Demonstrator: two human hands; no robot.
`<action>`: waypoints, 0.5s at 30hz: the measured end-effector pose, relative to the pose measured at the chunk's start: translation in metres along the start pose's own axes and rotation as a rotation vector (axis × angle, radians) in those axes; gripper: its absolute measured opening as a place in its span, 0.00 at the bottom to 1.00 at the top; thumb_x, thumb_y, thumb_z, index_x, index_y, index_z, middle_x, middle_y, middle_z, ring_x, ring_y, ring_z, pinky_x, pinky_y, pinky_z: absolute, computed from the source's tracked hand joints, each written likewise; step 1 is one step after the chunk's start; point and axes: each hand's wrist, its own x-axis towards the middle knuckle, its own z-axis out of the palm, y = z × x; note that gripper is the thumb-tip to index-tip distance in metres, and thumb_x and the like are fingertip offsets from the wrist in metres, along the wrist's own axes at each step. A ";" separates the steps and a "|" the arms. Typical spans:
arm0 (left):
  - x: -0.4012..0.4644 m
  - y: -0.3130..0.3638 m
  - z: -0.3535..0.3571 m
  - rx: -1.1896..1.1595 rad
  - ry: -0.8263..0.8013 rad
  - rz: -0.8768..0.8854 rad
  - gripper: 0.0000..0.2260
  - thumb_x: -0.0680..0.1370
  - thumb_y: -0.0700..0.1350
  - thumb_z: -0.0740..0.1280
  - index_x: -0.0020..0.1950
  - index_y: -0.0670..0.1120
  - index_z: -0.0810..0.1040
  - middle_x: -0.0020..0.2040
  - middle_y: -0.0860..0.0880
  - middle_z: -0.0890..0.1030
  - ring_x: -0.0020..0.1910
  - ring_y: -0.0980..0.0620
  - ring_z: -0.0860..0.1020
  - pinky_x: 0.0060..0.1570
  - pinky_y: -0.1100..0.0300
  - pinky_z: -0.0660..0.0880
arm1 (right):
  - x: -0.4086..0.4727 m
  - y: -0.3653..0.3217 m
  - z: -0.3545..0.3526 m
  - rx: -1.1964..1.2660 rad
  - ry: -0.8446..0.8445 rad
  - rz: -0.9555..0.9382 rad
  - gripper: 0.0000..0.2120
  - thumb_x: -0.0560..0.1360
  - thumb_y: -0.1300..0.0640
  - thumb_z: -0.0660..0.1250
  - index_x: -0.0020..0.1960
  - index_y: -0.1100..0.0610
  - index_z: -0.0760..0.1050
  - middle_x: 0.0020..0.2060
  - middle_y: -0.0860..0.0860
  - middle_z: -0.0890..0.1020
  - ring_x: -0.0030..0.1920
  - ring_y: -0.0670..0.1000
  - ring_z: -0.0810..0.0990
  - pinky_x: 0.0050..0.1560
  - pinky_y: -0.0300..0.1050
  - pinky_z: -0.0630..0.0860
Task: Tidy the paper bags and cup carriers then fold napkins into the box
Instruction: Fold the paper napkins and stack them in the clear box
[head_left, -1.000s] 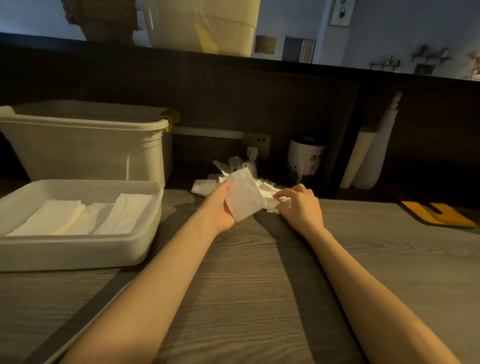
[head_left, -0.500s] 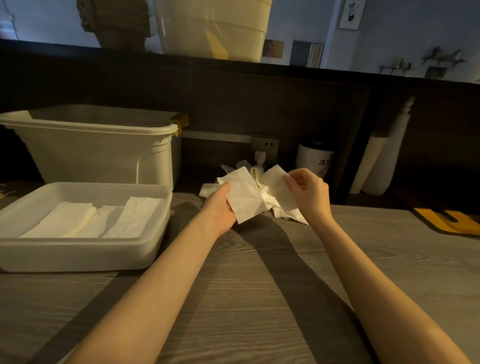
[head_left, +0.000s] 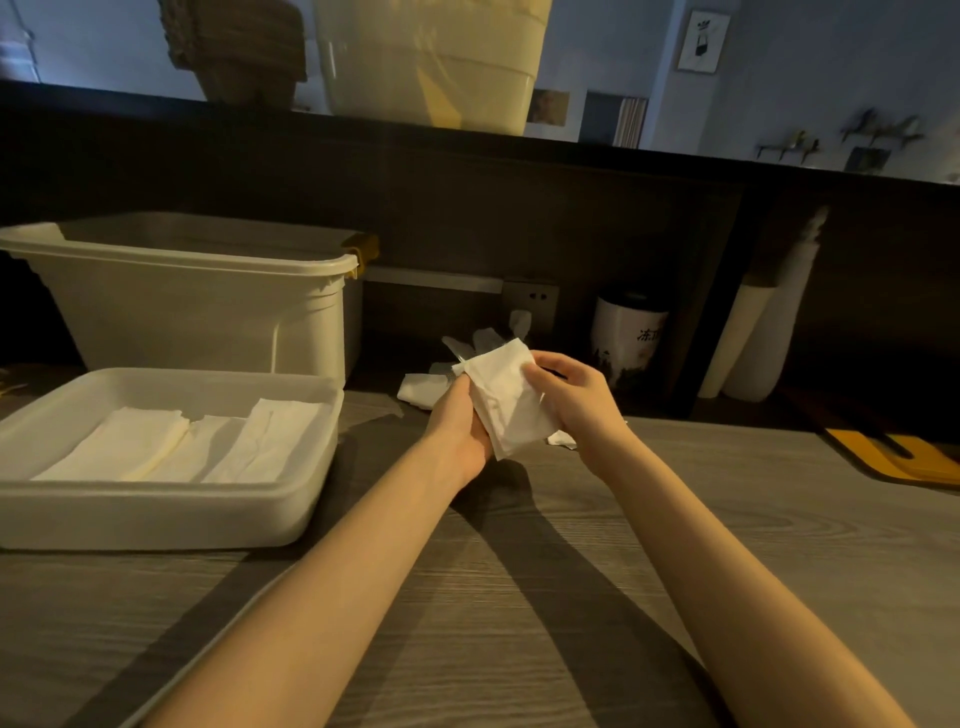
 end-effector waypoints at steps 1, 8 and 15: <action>0.000 0.000 0.001 0.019 -0.013 0.014 0.13 0.82 0.50 0.54 0.48 0.46 0.75 0.43 0.46 0.79 0.42 0.47 0.78 0.48 0.50 0.74 | -0.001 0.001 0.001 0.001 -0.003 0.005 0.07 0.77 0.54 0.65 0.55 0.49 0.76 0.49 0.46 0.79 0.50 0.48 0.78 0.50 0.44 0.79; 0.001 0.003 -0.004 0.033 -0.079 -0.003 0.14 0.82 0.50 0.53 0.48 0.47 0.76 0.42 0.45 0.80 0.42 0.48 0.78 0.40 0.54 0.75 | 0.000 0.003 -0.001 0.008 0.012 -0.034 0.06 0.77 0.55 0.64 0.53 0.52 0.77 0.47 0.47 0.79 0.47 0.45 0.78 0.44 0.38 0.76; 0.007 0.000 -0.006 0.150 -0.067 0.022 0.13 0.81 0.51 0.58 0.60 0.46 0.72 0.51 0.45 0.79 0.49 0.47 0.79 0.43 0.54 0.77 | 0.003 0.017 0.003 -0.077 0.119 -0.026 0.09 0.77 0.53 0.65 0.56 0.53 0.77 0.52 0.50 0.80 0.52 0.48 0.78 0.47 0.40 0.76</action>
